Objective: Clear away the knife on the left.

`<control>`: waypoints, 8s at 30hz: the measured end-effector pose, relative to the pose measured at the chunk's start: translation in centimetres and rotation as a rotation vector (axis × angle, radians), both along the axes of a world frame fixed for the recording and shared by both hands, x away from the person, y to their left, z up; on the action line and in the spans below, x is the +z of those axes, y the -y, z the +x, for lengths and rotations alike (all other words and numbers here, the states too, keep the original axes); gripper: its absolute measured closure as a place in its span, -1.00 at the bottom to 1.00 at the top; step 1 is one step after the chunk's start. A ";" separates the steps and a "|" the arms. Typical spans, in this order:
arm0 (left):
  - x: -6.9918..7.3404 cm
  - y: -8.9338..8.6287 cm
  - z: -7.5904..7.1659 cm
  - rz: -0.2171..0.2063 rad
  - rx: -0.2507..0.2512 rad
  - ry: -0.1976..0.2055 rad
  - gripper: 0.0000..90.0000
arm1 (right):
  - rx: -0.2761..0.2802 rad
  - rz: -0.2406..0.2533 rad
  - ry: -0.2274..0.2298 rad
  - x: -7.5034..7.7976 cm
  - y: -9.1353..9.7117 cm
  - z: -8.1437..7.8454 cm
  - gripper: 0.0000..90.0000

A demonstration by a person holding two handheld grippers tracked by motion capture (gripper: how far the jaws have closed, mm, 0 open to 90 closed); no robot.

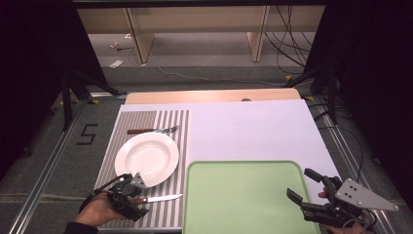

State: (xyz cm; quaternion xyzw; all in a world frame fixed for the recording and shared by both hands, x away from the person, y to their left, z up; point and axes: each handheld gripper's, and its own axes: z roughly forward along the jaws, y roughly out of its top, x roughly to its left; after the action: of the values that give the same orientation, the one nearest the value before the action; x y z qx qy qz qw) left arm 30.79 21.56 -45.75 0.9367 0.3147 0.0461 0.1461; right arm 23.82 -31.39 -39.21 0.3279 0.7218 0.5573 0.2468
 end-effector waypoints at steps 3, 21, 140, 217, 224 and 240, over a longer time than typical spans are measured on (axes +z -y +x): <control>-0.1 0.1 0.2 0.000 0.004 -0.004 -0.36 | -0.001 0.000 0.003 0.0 0.0 0.0 -0.58; -0.4 1.3 1.6 0.070 0.012 -0.066 0.26 | 0.004 -0.005 0.004 -0.1 -0.1 0.0 -0.58; -0.2 19.3 2.9 -0.179 -0.136 -0.299 0.69 | 0.018 -0.022 0.019 0.1 -0.2 -0.2 -0.56; -0.2 17.9 1.7 -0.099 -0.211 -0.080 0.99 | 0.025 -0.027 0.019 0.0 -0.4 -0.3 -0.56; -0.2 17.2 1.7 -0.093 -0.204 -0.094 0.99 | 0.023 -0.029 0.019 0.0 -0.4 -0.3 -0.56; -0.2 15.7 1.9 -0.090 -0.170 -0.102 0.99 | 0.023 -0.028 0.017 0.0 -0.3 -0.3 -0.56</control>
State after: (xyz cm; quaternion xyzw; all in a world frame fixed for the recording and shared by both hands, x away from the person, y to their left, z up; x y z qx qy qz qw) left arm 32.64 5.87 -45.96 0.9537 0.2431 -0.0285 0.1749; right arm 23.53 -31.05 -39.19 0.3111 0.7312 0.5528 0.2511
